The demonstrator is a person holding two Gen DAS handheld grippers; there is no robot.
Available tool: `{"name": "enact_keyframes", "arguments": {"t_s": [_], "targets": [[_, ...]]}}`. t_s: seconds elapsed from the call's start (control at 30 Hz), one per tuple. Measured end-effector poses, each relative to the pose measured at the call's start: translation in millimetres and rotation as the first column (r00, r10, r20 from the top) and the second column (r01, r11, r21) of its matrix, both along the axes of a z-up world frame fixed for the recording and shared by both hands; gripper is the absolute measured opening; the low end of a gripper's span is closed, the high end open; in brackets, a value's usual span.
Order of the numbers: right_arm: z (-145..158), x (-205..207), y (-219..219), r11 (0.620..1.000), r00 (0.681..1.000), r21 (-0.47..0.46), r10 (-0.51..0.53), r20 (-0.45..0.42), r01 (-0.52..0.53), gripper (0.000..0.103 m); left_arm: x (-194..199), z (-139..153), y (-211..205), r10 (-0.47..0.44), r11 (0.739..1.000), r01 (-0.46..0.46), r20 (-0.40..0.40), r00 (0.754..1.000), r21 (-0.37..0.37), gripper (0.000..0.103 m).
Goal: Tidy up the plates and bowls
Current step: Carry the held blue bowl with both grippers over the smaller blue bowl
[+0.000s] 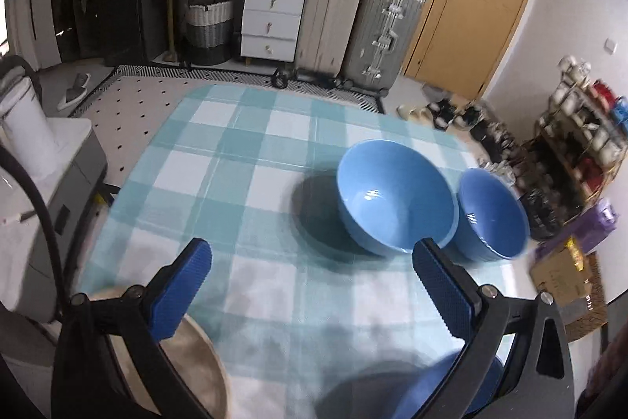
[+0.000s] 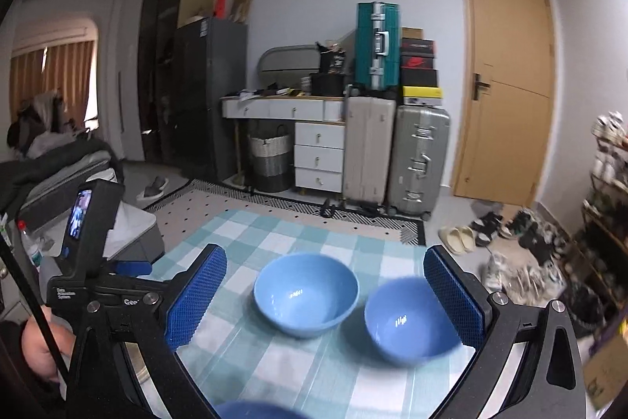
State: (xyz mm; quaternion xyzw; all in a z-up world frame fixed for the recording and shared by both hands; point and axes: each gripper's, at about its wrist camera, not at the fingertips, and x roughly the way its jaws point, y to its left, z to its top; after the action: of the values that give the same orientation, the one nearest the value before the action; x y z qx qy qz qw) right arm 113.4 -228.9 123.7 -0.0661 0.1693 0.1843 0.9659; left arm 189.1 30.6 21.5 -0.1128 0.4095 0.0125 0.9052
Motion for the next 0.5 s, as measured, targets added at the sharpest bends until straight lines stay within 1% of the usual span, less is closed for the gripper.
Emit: {"name": "enact_keyframes", "arguments": {"t_s": [0.03,0.1,0.17,0.23,0.27,0.3,0.37,0.43,0.5], "targets": [[2,15,3,1.000,1.000,-0.011,0.015,-0.014,-0.015,0.102,10,-3,0,-0.009,1.000,0.009,-0.021,1.000,0.003,0.103],[5,46,6,0.999,0.997,0.007,0.051,-0.055,-0.051,0.102,32,-14,-3,-0.029,1.000,0.028,-0.094,0.995,-0.004,0.103],[3,77,7,0.998,0.993,0.031,0.057,-0.105,-0.054,0.102,49,-25,-6,-0.050,0.998,0.045,-0.145,0.988,-0.037,0.103],[-3,106,9,0.997,0.985,0.042,0.073,-0.156,-0.068,0.102,63,-36,-11,-0.058,0.998,0.054,-0.179,0.982,-0.030,0.103],[-7,122,12,0.998,0.984,0.024,0.057,-0.166,-0.054,0.102,71,-41,-14,-0.067,0.998,0.063,-0.196,0.978,-0.028,0.103],[-12,132,15,0.999,0.984,0.004,0.047,-0.170,-0.047,0.102,76,-44,-16,-0.073,0.997,0.068,-0.206,0.976,-0.032,0.103],[-23,160,26,0.996,0.977,-0.075,0.034,-0.209,-0.051,0.102,88,-52,-19,-0.083,0.996,0.076,-0.237,0.968,-0.039,0.103],[-41,190,38,0.981,0.965,-0.187,0.000,-0.263,-0.051,0.102,100,-59,-22,-0.090,0.996,0.082,-0.268,0.959,-0.042,0.103],[-52,211,46,0.962,0.958,-0.268,-0.034,-0.284,-0.046,0.102,108,-64,-23,-0.092,0.996,0.084,-0.283,0.955,-0.039,0.103]]}}
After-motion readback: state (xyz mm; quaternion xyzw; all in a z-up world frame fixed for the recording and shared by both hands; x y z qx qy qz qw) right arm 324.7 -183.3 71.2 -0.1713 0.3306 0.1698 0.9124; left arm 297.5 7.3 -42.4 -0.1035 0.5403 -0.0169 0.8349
